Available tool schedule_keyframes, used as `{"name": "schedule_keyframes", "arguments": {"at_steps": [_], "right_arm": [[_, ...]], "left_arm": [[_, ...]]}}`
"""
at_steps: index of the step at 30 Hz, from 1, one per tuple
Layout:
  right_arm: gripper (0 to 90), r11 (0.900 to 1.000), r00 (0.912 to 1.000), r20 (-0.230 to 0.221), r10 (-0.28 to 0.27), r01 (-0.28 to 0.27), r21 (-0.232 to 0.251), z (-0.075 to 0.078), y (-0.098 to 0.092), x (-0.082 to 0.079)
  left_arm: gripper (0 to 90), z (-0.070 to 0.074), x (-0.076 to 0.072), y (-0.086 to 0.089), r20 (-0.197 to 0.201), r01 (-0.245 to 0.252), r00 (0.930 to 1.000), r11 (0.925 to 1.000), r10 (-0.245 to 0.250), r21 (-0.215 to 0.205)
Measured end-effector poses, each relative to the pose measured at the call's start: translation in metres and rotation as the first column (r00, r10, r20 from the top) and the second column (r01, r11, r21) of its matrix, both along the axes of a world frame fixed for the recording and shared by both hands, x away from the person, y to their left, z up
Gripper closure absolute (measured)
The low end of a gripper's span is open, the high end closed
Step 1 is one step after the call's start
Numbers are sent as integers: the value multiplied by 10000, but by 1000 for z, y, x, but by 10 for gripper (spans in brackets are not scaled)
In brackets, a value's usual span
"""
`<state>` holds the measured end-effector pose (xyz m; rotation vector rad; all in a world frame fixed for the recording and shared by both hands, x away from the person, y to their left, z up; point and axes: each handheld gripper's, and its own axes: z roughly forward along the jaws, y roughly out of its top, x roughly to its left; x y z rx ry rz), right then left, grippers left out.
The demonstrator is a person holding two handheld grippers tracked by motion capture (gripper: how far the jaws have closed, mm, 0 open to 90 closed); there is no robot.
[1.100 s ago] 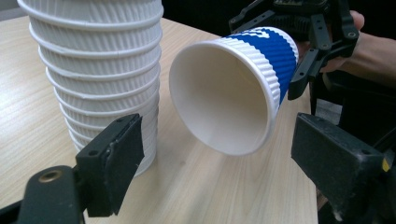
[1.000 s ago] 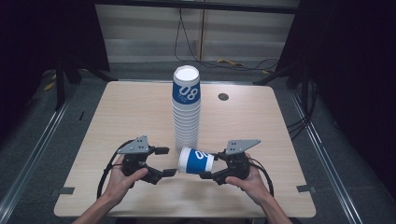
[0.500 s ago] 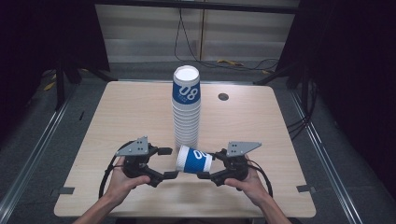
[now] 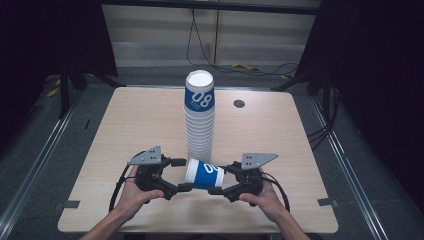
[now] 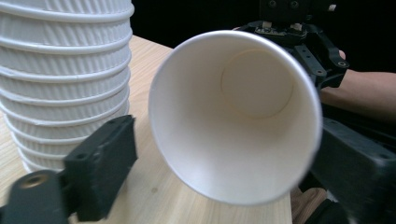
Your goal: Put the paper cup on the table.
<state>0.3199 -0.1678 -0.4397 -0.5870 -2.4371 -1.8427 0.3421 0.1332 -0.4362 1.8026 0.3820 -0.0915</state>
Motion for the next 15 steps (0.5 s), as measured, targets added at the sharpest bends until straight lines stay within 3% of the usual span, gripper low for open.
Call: {"name": "schedule_keyframes", "arguments": {"at_steps": [5, 8, 11, 15], "right_arm": [[294, 9998, 10000, -3, 100, -100, 157, 0, 2, -1], [294, 9997, 9999, 57, 145, -146, 211, 1, 3, -1], [294, 9996, 9998, 25, 201, -202, 186, 1, 4, -1], [294, 9994, 9995, 42, 327, -327, 110, 1, 5, -2]], "left_arm": [[29, -2, 0, -4, -45, 80, 10000, 10000, -80, 15], [46, -2, 1, -8, -418, 199, 9989, 9996, -209, -223], [49, 0, 0, -12, -197, 251, 9995, 9996, -253, -91], [69, -1, -1, -14, -260, 507, 9983, 9985, -512, -218]]}}
